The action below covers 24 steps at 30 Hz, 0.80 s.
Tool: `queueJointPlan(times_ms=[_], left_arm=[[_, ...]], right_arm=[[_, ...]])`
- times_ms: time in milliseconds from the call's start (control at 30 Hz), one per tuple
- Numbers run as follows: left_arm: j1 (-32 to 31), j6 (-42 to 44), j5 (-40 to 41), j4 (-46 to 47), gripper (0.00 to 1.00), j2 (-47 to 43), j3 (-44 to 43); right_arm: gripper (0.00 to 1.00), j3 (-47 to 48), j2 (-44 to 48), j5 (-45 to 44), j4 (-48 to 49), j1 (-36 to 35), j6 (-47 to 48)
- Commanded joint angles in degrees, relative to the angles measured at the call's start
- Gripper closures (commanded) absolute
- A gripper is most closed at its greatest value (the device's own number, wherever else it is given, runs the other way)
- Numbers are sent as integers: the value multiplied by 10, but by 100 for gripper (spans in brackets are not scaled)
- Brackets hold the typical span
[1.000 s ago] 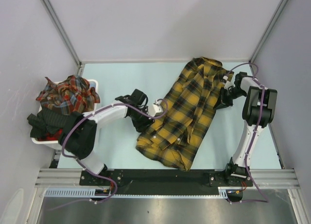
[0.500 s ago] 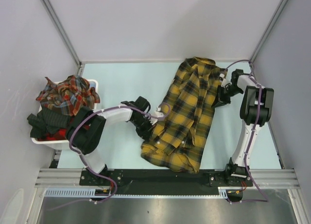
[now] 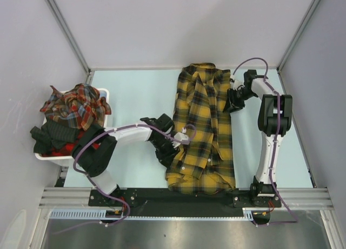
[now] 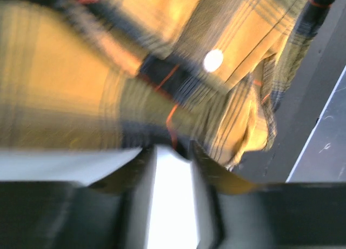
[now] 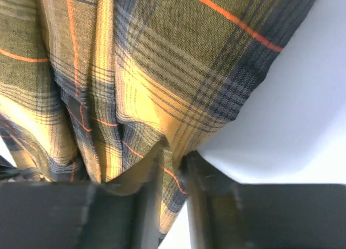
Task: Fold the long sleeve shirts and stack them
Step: Fold the shirt
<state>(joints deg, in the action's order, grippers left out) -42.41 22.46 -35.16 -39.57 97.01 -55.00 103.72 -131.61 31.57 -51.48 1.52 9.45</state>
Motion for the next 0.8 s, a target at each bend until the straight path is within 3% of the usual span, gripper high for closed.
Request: queueJointPlan(times_ms=[0,33,67,167,267,300,333,400,433,467,500,533,600,633,767], left_arm=[[45,32,-10,-6,49,-114,-13],[45,45,-2,-6,43,-138,-18],[46,74,6,1,28,-162,-22],[45,120,41,43,1,-258,-28],[43,145,22,121,0,-304,-6],[41,135,18,141,0,-307,5],[39,117,9,187,0,-299,9],[36,167,-29,176,1,-276,-8],[30,223,-39,126,1,-264,-19],[16,260,-36,94,1,-244,-26],[13,293,-33,68,1,-244,-11],[13,340,-26,70,1,-250,11],[12,381,-22,85,1,-282,80],[9,407,-16,87,1,-292,98],[-21,421,-12,83,4,-283,139]], right_arm=[[45,2,39,-22,2,24,73],[39,5,60,-11,-7,39,86],[30,17,105,8,-26,45,116],[22,28,178,35,-46,58,174],[2,-15,274,74,1,58,228],[1,-54,312,85,32,55,209],[3,-89,330,98,126,53,191],[0,-129,363,159,201,52,190],[0,-120,364,246,108,54,271],[1,-107,363,256,21,40,366],[6,-119,369,241,-49,25,533],[12,-149,384,217,-156,17,612],[14,-264,440,211,-177,32,730],[18,-380,512,172,-172,33,833],[24,-563,636,115,-220,36,1032]])
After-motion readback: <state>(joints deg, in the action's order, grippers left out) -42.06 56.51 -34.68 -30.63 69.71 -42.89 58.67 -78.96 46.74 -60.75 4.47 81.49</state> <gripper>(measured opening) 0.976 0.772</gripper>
